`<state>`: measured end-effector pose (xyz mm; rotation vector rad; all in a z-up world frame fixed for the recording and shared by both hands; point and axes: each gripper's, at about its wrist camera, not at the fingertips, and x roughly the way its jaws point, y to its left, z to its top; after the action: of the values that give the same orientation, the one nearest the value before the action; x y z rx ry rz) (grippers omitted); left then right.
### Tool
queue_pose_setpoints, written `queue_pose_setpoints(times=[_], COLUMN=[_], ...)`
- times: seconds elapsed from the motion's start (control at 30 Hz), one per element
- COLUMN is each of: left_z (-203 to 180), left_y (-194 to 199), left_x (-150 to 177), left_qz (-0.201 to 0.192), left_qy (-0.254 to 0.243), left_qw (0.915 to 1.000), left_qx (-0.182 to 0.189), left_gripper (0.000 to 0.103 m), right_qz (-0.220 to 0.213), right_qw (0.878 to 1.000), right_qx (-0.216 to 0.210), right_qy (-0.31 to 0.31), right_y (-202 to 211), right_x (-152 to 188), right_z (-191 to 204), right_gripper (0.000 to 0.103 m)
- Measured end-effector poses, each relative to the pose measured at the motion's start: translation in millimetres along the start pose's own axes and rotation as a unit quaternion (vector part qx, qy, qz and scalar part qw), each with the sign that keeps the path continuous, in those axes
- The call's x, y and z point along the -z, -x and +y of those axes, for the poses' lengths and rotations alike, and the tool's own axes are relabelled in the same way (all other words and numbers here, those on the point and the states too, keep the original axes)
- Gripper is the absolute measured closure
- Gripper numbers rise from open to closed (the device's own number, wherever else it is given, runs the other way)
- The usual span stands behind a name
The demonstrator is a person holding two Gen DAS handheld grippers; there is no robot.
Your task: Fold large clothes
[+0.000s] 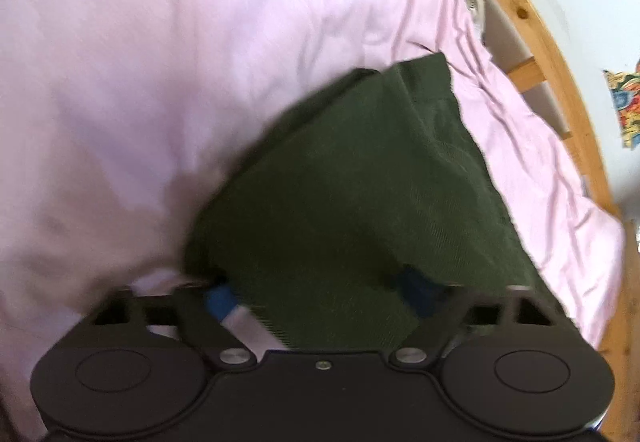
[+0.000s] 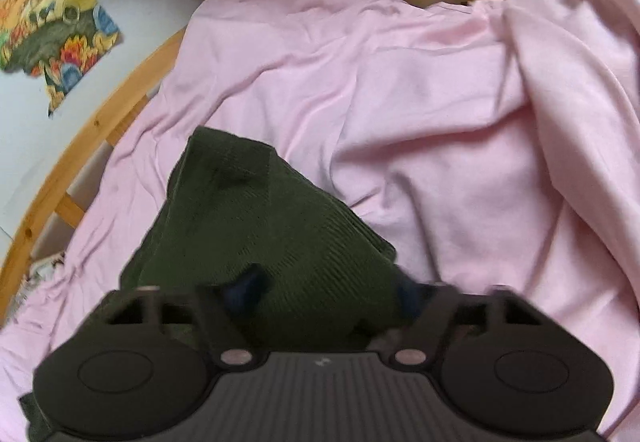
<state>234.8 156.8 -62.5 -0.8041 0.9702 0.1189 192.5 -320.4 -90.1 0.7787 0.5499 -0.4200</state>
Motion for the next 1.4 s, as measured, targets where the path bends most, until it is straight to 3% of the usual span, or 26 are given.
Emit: queue_pose_setpoints(times=[0.03, 0.07, 0.1, 0.13, 0.2, 0.3, 0.37, 0.53, 0.63, 0.73, 0.77, 0.8, 0.87, 1.0, 1.1, 1.17, 1.23, 1.3, 1.4], left_z=[0, 3, 5, 6, 11, 3, 2, 9, 18, 18, 17, 18, 18, 22, 22, 21, 20, 15, 1], left_y=[1, 3, 5, 9, 20, 42, 64, 100, 95, 82, 79, 76, 64, 47, 44, 45, 53, 63, 86], left_x=[0, 1, 0, 0, 0, 1, 0, 6, 4, 1, 0, 0, 0, -1, 0, 2, 8, 11, 21], left_qz=[-0.004, -0.011, -0.017, -0.021, -0.035, -0.078, -0.108, -0.149, -0.112, -0.096, -0.096, -0.092, -0.074, -0.049, -0.051, -0.056, -0.078, -0.105, -0.166], left_qy=[-0.001, 0.002, 0.007, 0.012, 0.009, -0.013, -0.021, -0.032, -0.025, -0.030, -0.029, -0.031, -0.028, -0.006, -0.005, -0.012, -0.030, -0.040, -0.077], left_qw=[1.0000, 0.9999, 0.9998, 0.9997, 0.9991, 0.9958, 0.9904, 0.9853, 0.9921, 0.9949, 0.9950, 0.9953, 0.9964, 0.9976, 0.9976, 0.9977, 0.9956, 0.9934, 0.9822], left_qx=[-0.009, -0.009, -0.005, 0.002, 0.021, 0.047, 0.083, 0.076, 0.051, 0.013, 0.005, -0.004, -0.031, -0.049, -0.047, -0.037, -0.042, -0.023, 0.044], left_gripper=[0.053, 0.059, 0.067, 0.076, 0.085, 0.088, 0.091, 0.093, 0.092, 0.085, 0.083, 0.075, 0.062, 0.035, 0.030, 0.040, 0.073, 0.083, 0.086], right_qz=[-0.001, -0.003, -0.004, -0.010, -0.034, -0.062, -0.063, -0.035, -0.038, -0.068, -0.082, -0.099, -0.142, -0.191, -0.174, -0.146, -0.116, -0.098, -0.061], right_qw=[1.000, 1.000, 1.000, 1.000, 0.998, 0.993, 0.991, 0.991, 0.989, 0.980, 0.973, 0.964, 0.938, 0.889, 0.862, 0.853, 0.848, 0.861, 0.894], right_qx=[-0.008, -0.015, -0.023, -0.025, -0.035, -0.062, -0.070, -0.048, -0.016, 0.018, 0.031, 0.047, 0.064, -0.005, -0.075, -0.096, -0.091, -0.096, -0.116], right_qy=[-0.007, -0.010, -0.002, 0.011, 0.043, 0.076, 0.096, 0.124, 0.139, 0.188, 0.212, 0.242, 0.310, 0.417, 0.470, 0.491, 0.508, 0.490, 0.429], right_y=[2, 4, 7, 12, 26, 57, 76, 82, 75, 72, 72, 71, 71, 72, 65, 57, 48, 46, 47], right_x=[1, 2, 2, 3, 3, 5, 12, 29, 32, 41, 46, 52, 70, 107, 132, 143, 150, 145, 125], right_z=[-3, -6, -5, -2, 10, 24, 28, 25, 26, 38, 43, 51, 70, 103, 121, 127, 132, 130, 121], right_gripper=[0.059, 0.074, 0.081, 0.082, 0.086, 0.087, 0.087, 0.085, 0.064, 0.028, 0.024, 0.021, 0.013, 0.005, 0.004, 0.004, 0.004, 0.004, 0.004])
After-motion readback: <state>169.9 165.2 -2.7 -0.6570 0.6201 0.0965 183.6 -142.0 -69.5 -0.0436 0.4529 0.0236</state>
